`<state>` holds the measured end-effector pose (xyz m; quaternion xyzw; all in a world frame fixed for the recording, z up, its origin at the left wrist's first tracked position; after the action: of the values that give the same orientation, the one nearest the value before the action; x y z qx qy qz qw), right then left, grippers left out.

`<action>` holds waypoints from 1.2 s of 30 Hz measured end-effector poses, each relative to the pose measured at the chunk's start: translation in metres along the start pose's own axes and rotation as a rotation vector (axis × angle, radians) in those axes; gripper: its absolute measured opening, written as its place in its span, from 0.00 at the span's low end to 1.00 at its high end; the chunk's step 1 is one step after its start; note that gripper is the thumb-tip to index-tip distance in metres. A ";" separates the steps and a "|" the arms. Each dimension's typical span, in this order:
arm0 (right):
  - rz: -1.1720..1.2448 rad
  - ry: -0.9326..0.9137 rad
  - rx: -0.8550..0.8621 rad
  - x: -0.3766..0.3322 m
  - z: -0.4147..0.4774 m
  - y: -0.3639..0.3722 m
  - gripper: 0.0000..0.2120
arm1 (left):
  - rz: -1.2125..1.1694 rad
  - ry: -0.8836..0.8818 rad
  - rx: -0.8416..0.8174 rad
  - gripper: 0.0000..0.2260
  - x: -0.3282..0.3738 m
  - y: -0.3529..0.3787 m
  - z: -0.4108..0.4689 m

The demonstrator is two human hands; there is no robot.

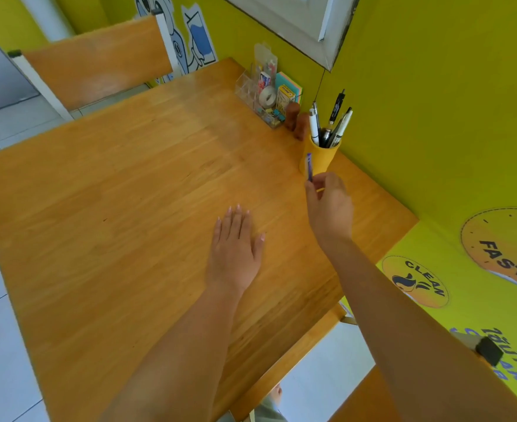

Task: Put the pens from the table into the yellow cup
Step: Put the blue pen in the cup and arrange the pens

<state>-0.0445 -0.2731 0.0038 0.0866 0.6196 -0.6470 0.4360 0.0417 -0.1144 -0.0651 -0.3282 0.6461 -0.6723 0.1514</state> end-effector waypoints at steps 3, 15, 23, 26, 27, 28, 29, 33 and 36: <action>0.162 0.066 0.151 -0.005 0.021 -0.020 0.09 | -0.044 0.076 0.002 0.30 0.010 -0.002 0.008; 0.366 0.003 0.375 -0.014 0.089 -0.053 0.11 | -0.293 0.102 0.146 0.34 0.090 -0.034 0.113; -0.003 -0.092 0.303 0.009 0.094 -0.025 0.08 | -0.420 0.094 0.121 0.43 0.109 -0.029 0.160; -0.198 -0.050 0.189 0.013 0.098 -0.020 0.12 | -0.533 0.072 0.101 0.41 0.114 -0.023 0.167; -0.231 -0.023 0.174 0.013 0.099 -0.019 0.15 | -0.574 0.061 0.099 0.38 0.115 -0.022 0.169; -0.226 0.012 0.183 0.014 0.100 -0.019 0.19 | -0.612 0.046 0.102 0.35 0.115 -0.020 0.169; -0.190 0.054 0.207 0.013 0.100 -0.019 0.23 | -0.631 0.035 0.113 0.31 0.115 -0.019 0.170; -0.069 0.154 0.088 0.012 0.105 -0.014 0.45 | -0.593 0.038 0.144 0.24 0.114 -0.021 0.167; 0.003 0.179 -0.051 0.006 0.115 -0.007 0.54 | -0.586 0.051 0.151 0.22 0.113 -0.025 0.165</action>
<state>-0.0038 -0.3774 0.0300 0.1338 0.6722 -0.6199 0.3822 0.0684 -0.3094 -0.0218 -0.4713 0.4759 -0.7414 -0.0413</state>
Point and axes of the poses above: each hand's wrist, its own z-axis towards the middle knuckle, its own y-axis out of the palm, x = y × z, the point moved 1 cm from there along z, towards the middle knuckle, and after that the axes turned 1 degree about x, right-handed, at the moved point
